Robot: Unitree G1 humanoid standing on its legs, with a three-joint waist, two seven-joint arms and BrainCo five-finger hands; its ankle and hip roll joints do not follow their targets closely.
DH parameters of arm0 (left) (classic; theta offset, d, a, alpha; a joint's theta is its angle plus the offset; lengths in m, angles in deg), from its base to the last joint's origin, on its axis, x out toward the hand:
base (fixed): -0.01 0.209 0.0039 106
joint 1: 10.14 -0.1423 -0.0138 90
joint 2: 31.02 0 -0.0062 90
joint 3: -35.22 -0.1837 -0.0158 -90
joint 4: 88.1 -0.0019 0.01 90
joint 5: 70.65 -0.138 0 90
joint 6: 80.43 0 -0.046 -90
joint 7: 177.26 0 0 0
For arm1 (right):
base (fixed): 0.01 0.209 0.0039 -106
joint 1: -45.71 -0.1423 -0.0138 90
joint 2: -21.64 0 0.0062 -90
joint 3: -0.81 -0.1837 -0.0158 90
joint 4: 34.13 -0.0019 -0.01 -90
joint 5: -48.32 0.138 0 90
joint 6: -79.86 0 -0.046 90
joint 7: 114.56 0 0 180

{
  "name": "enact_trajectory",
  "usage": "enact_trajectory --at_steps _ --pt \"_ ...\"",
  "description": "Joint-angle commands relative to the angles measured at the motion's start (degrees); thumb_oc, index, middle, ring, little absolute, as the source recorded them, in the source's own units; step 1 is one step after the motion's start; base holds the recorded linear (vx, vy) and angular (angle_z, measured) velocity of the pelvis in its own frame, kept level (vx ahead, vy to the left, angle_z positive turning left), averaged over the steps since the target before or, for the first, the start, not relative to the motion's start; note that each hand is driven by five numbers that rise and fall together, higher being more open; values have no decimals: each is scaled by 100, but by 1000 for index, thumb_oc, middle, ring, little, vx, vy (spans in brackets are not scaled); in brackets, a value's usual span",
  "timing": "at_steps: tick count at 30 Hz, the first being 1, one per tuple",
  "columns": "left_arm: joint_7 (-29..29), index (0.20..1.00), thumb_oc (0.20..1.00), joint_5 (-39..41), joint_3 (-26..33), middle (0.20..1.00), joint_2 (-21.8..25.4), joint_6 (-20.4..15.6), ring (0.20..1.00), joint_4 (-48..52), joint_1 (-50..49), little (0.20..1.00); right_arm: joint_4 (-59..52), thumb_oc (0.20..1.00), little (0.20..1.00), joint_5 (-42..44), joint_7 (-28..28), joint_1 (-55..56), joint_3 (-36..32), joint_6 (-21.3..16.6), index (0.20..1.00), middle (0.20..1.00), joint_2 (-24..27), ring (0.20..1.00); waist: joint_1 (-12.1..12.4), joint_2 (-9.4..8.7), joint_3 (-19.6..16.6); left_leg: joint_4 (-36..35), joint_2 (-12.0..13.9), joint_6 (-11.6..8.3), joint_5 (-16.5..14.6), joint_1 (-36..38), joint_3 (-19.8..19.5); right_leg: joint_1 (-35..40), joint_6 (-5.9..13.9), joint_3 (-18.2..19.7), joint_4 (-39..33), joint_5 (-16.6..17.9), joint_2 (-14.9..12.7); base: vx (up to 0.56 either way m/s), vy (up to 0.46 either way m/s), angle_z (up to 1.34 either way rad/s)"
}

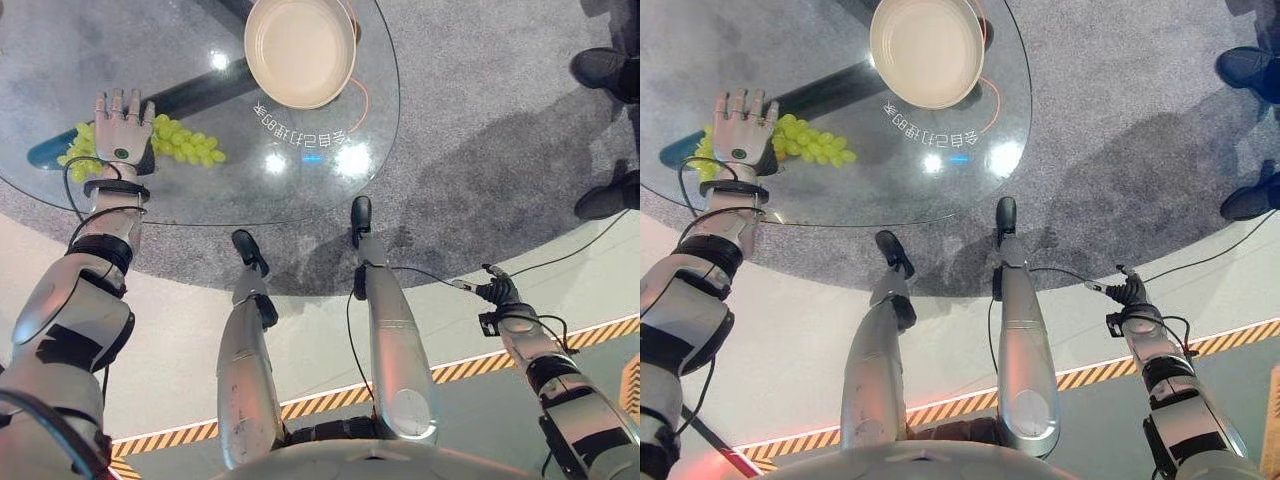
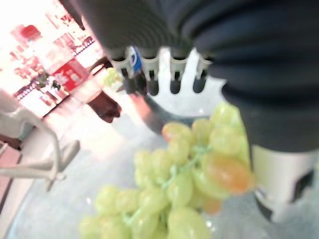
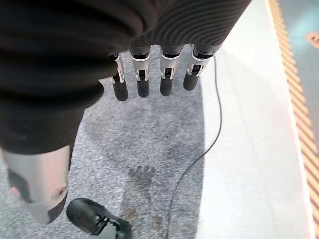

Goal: Pick up fruits into the plate

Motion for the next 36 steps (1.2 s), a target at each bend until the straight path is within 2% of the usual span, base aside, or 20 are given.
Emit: enact_trajectory --at_steps 1,18,23,27,32,34,35,36 --pt "371 1000 1000 -109 433 1000 478 260 1000 -264 102 1000 -95 1000 1000 104 28 446 81 -147 1000 1000 38 1000 21 -292 -147 1006 -341 29 -810 -607 -86 -199 -144 -87 552 -530 500 0 0 0" --pt "673 1000 1000 -364 104 1000 450 -302 1000 -89 333 1000 -306 1000 1000 14 51 534 72 -202 1000 1000 113 1000 -92 -261 -147 1228 -367 49 -907 -873 -75 -454 -127 10 677 -513 484 1 2 0" --pt "722 1000 1000 -837 -121 1000 469 -880 1000 80 427 1000 -418 1000 1000 -47 109 550 90 -165 1000 1000 126 1000 -120 -225 -147 1214 -384 52 -902 -900 -68 -501 -110 46 678 -487 480 6 9 0" --pt "820 1000 1000 -829 -394 1000 523 -1290 1000 275 570 1000 -478 1000 1000 -140 104 557 96 -137 1000 1000 178 1000 -158 -185 -147 1207 -386 57 -902 -936 -41 -564 -104 87 700 -487 485 21 40 -3" --pt "162 1000 1000 -599 -660 1000 505 -1320 1000 430 684 1000 -588 1000 1000 -141 133 561 100 -129 1000 1000 216 1000 -183 -140 -147 1224 -397 59 -909 -945 -20 -591 -82 98 705 -464 456 4 6 -1" --pt "-324 1000 1000 -334 -781 1000 508 -1388 1000 385 694 1000 -689 1000 1000 -134 150 563 91 -120 1000 1000 242 1000 -201 -142 -147 1192 -386 49 -892 -932 0 -585 -65 92 670 -438 446 37 17 0" --pt "-809 1000 1000 -254 -885 1000 479 -1386 1000 315 650 1000 -722 1000 1000 -143 163 557 97 -95 1000 1000 273 1000 -199 -116 -147 1258 -356 -2 -1092 -847 -38 -506 -18 106 746 -621 471 69 27 -1" --pt "-1194 1000 1000 -14 -970 1000 462 -1422 1000 231 636 1000 -739 1000 1000 -121 195 531 101 -92 1000 1000 281 1000 -205 -114 -147 1243 -348 0 -1104 -845 -31 -510 -9 102 740 -622 472 69 28 -1"
